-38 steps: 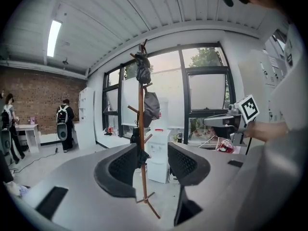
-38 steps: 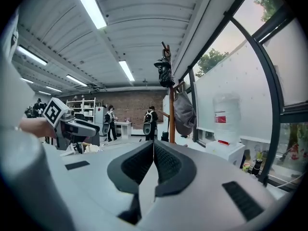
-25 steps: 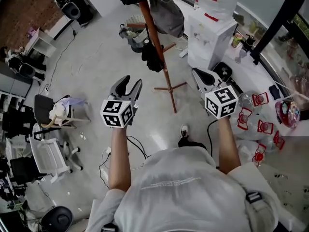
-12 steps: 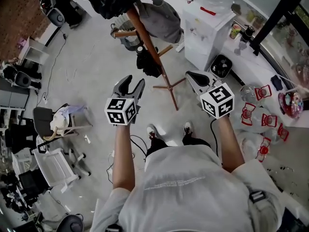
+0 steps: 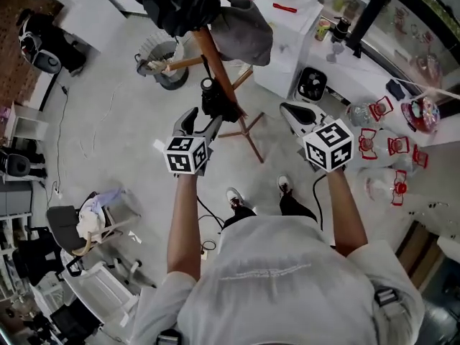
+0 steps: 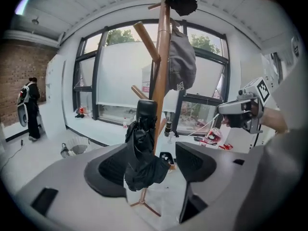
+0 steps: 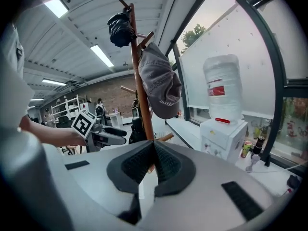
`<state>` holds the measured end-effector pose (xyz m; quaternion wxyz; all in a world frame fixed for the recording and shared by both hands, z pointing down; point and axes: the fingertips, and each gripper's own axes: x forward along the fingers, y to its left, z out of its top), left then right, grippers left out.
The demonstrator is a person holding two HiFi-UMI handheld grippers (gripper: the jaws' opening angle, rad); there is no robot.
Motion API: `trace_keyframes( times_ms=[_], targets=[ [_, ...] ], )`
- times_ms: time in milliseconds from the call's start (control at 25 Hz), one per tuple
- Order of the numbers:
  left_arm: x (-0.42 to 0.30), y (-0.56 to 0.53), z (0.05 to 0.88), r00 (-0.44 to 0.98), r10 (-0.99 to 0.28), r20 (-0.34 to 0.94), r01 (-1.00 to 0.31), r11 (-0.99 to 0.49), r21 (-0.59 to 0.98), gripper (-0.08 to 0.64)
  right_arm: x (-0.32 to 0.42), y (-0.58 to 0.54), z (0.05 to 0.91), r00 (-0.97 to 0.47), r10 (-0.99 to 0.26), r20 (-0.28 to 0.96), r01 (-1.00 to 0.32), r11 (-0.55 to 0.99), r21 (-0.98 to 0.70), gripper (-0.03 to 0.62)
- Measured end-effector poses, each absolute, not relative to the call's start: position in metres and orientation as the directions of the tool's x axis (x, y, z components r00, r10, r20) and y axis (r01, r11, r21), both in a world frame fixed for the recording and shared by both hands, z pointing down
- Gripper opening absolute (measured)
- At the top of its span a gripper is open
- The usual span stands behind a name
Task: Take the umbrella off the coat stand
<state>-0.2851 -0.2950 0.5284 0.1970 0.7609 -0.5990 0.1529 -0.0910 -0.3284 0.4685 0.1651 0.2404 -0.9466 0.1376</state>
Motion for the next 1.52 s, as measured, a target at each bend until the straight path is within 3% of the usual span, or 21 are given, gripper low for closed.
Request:
trace_keyframes(
  times_ms=[720, 1160, 1280, 1520],
  targets=[
    [-0.280, -0.352, 0.584, 0.542, -0.676, 0.499, -0.827, -0.535, 0.172, 0.402, -0.115, -0.322, 0.493, -0.672, -0.599, 0.436, -0.713, 0.682, -0.162, 0.023],
    [-0.264, -0.370, 0.613, 0.623, -0.625, 0.471, -0.754, -0.640, 0.149, 0.400, -0.104, -0.322, 0.503, -0.570, -0.679, 0.462, -0.800, 0.587, -0.123, 0.023],
    [-0.262, -0.371, 0.613, 0.640, -0.621, 0.453, -0.739, -0.660, 0.139, 0.354, -0.102, -0.322, 0.501, -0.564, -0.689, 0.456, -0.810, 0.570, -0.140, 0.023],
    [-0.262, -0.369, 0.608, 0.645, -0.627, 0.437, -0.737, -0.661, 0.140, 0.331, -0.105, -0.320, 0.498, -0.552, -0.700, 0.453, -0.819, 0.557, -0.138, 0.023]
  ],
)
